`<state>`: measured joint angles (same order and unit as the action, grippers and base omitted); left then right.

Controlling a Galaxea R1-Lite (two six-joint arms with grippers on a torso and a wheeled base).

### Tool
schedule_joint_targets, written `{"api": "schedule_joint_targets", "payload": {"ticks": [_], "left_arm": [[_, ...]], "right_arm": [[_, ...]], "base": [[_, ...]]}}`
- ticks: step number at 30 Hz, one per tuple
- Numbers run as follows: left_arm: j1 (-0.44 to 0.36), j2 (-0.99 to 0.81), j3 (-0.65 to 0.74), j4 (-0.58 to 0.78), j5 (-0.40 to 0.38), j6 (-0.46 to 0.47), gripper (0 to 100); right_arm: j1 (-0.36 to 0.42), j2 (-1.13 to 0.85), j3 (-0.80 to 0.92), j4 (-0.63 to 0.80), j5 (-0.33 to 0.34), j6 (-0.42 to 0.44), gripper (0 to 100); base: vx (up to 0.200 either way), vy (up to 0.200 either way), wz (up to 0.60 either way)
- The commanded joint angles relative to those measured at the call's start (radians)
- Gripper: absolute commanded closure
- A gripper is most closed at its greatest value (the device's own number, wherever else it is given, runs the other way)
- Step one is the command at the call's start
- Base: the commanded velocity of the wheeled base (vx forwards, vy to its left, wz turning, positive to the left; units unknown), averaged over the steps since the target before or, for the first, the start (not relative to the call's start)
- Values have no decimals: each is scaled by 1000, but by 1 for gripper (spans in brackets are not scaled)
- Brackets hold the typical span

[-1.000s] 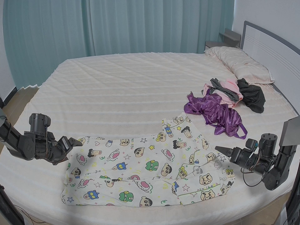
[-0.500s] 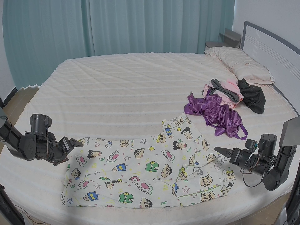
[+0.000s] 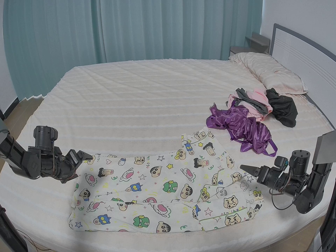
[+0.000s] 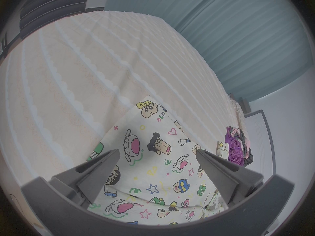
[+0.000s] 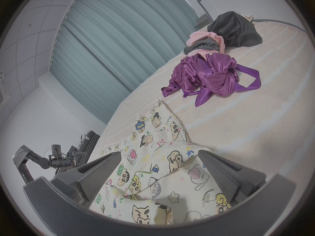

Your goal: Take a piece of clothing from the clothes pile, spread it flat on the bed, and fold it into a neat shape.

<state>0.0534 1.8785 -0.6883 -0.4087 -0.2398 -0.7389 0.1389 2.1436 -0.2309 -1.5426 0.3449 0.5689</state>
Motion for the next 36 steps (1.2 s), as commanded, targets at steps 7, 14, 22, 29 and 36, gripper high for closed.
{"api": "schedule_joint_targets", "payload": {"ticks": [7,14,22,29,36], "left_arm": [[0,17,-4,-2,-3,-22,0],[-1,19,3,-4,-3,-10,0],[3,10,-22,-4,11,-8,0],[14,67,-134,8,43,52,0],[36,194,-209,8,37,250,0]], "right_arm": [[1,2,1,-1,0,0,0],[1,5,-1,1,0,0,0],[14,9,-1,1,0,0,0],[21,12,-5,9,0,0,0],[22,12,-2,10,0,0,0]], "base": [[86,0,0],[86,0,0],[0,0,0],[0,0,0],[0,0,0]]}}
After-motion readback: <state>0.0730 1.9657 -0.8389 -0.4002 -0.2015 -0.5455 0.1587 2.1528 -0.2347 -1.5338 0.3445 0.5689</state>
